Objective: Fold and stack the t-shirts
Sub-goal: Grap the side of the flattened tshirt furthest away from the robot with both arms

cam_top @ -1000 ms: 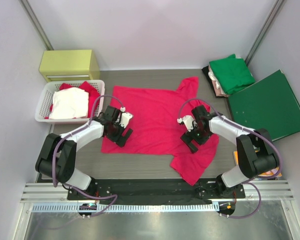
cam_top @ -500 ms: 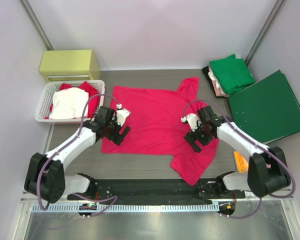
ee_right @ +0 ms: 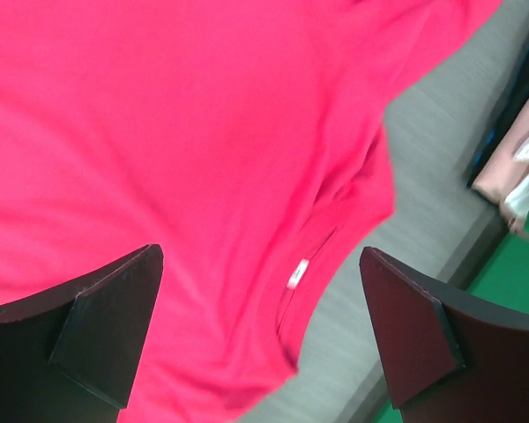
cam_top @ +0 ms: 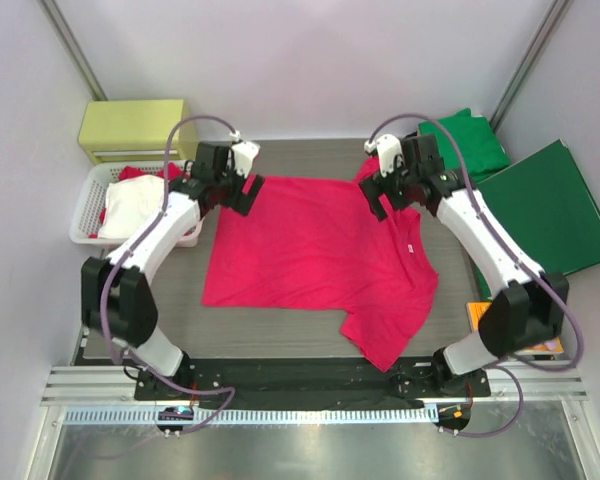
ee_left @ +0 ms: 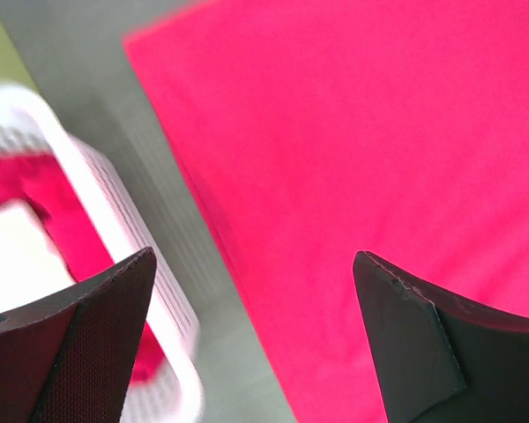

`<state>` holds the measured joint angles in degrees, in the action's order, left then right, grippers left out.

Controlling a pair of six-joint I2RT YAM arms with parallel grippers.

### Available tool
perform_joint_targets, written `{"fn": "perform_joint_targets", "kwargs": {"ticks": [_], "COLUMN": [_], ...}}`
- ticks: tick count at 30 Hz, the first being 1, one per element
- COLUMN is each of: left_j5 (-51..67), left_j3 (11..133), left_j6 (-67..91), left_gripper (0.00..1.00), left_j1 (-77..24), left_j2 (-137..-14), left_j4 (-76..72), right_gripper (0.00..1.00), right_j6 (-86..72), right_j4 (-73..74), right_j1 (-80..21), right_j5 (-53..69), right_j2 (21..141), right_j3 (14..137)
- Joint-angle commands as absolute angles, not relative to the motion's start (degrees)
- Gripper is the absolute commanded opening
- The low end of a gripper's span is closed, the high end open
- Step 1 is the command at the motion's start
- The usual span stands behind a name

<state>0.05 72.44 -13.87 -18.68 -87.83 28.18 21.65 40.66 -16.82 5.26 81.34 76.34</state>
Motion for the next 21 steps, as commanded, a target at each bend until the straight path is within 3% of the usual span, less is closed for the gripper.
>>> {"fn": "perform_joint_targets", "kwargs": {"ticks": [1, 11, 21], "left_j5": [1.41, 2.63, 0.97], "left_j3": [83.22, 94.56, 108.1], "left_j6": [-11.6, -9.5, -8.35], "left_gripper": [0.93, 0.94, 0.94], "left_j1": [-16.26, -12.84, -8.0], "left_j2": [-97.45, -115.47, -126.47], "left_j4": [30.41, 32.08, 34.54], "right_gripper": [1.0, 1.0, 1.0], "right_j6": [18.64, 13.19, 11.69], "right_j4": [37.79, 36.39, 39.29], "right_j1": [-14.94, -10.38, -5.01], "right_j5": [4.48, 2.55, 0.62], "right_j2": [94.35, 120.99, 136.14], "right_j3": [87.34, 112.3, 131.56]}}
